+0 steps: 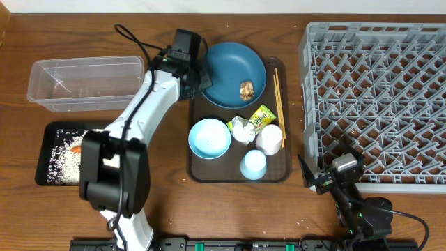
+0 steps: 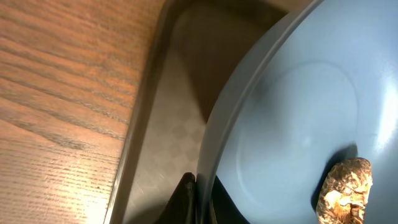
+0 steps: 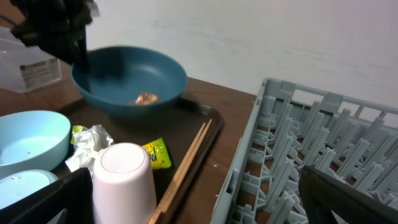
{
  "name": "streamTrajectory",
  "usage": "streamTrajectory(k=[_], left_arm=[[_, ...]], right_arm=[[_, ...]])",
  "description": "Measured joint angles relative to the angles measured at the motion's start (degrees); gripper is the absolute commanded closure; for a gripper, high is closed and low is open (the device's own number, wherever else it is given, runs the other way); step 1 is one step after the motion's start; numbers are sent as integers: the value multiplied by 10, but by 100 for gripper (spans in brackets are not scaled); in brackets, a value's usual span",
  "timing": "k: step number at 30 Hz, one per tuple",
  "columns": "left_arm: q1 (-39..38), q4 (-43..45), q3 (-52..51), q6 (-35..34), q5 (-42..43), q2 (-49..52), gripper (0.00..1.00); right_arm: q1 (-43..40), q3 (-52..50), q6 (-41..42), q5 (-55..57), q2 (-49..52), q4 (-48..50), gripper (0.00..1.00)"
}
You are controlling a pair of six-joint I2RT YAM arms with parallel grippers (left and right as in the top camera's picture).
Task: Sort waste into correct bins and load items into the dishwasher rack
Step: 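Carry the plate over the black tray and tilt it to dump scraps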
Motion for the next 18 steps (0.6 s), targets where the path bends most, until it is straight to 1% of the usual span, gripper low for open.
streamTrajectory(k=[5, 10, 14, 18], left_arm=[[1, -18, 0, 0, -2, -48, 94], [16, -70, 0, -7, -2, -105, 94], [65, -133, 0, -36, 0, -147, 94], [136, -203, 0, -65, 0, -175, 94]], right_arm=[[0, 0, 0, 0, 0, 0, 1], [0, 0, 0, 0, 0, 0, 1], [0, 0, 0, 0, 0, 0, 1], [0, 0, 0, 0, 0, 0, 1]])
